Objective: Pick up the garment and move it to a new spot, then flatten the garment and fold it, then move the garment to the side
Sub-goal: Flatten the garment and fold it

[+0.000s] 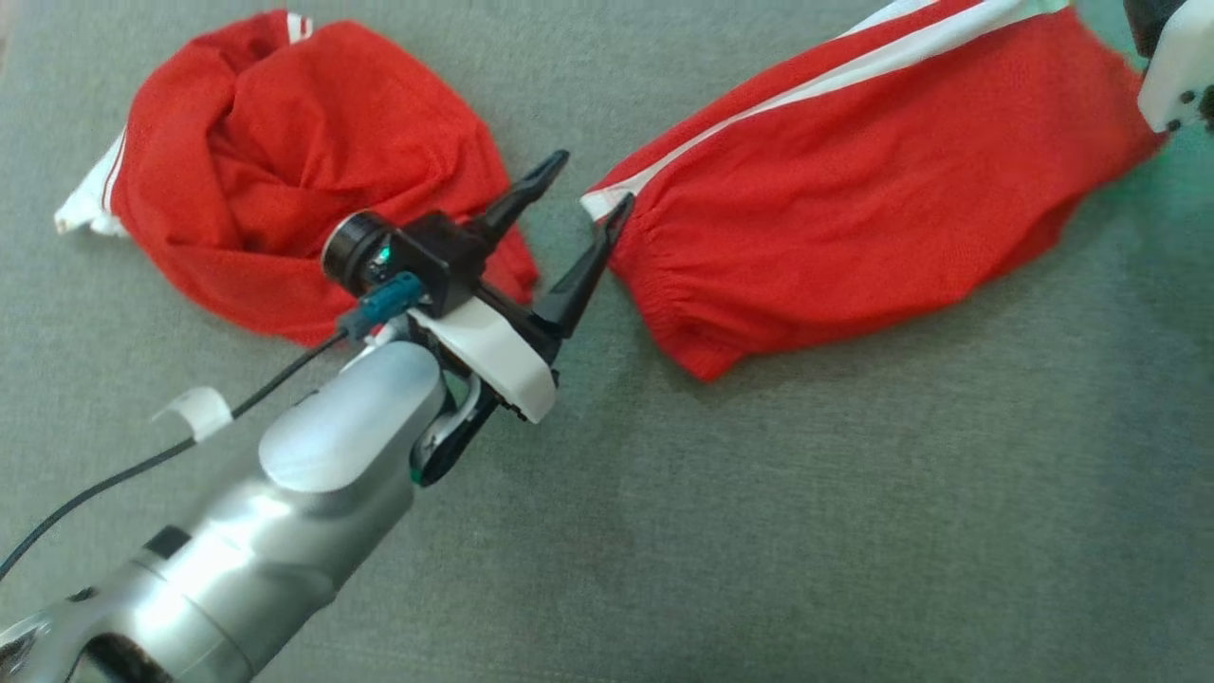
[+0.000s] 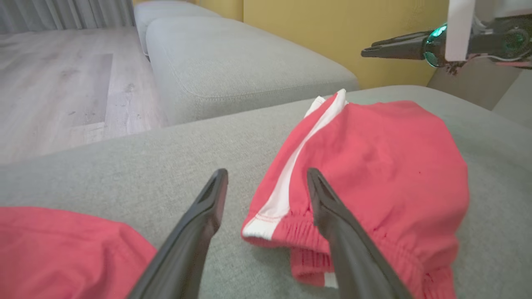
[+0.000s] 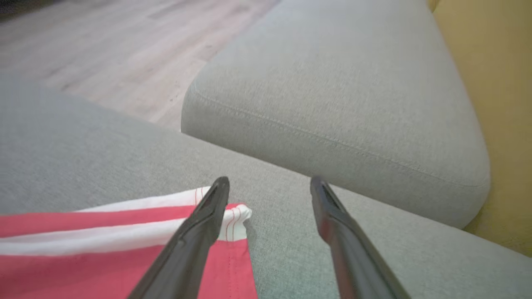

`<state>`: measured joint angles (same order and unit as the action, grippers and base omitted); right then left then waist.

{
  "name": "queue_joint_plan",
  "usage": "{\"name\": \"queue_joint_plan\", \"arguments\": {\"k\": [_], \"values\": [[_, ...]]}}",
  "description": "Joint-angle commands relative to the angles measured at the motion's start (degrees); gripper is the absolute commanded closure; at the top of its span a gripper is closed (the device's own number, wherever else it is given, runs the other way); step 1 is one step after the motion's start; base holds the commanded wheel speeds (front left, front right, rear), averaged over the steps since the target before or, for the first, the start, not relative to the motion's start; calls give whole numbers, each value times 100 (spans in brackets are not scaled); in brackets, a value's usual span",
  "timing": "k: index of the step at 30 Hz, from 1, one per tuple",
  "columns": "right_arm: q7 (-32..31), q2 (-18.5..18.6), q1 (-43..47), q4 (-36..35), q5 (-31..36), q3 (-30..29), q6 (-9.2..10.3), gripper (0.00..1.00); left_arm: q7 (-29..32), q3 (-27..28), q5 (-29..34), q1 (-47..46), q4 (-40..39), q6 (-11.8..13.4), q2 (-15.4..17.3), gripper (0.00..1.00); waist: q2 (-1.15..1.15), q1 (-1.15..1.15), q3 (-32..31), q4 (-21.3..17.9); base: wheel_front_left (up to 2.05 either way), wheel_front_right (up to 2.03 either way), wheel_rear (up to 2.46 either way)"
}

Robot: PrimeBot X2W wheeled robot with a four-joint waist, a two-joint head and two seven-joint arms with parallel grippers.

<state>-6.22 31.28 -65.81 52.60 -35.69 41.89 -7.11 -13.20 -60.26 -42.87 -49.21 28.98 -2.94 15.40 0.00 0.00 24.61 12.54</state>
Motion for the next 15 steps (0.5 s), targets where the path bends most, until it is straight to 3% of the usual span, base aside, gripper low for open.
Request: {"name": "queue_joint_plan", "arguments": {"k": [1, 9, 15], "values": [[301, -44, 18, -50, -127, -28, -37, 0, -85, 299, -16, -74, -95, 64, 197, 0, 0, 0, -244, -180, 0, 0, 0], [1397, -454, 424, -36, -592, -261, -37, 0, -172, 996, -215, 390, -406, 419, 379, 0, 0, 0, -948, -648, 0, 0, 0], [2060, -820, 853, -195, -623, -784, -37, 0, -178, 1956, -9, 1111, -1086, 766, 393, 0, 0, 0, -1460, -936, 0, 0, 0]]}}
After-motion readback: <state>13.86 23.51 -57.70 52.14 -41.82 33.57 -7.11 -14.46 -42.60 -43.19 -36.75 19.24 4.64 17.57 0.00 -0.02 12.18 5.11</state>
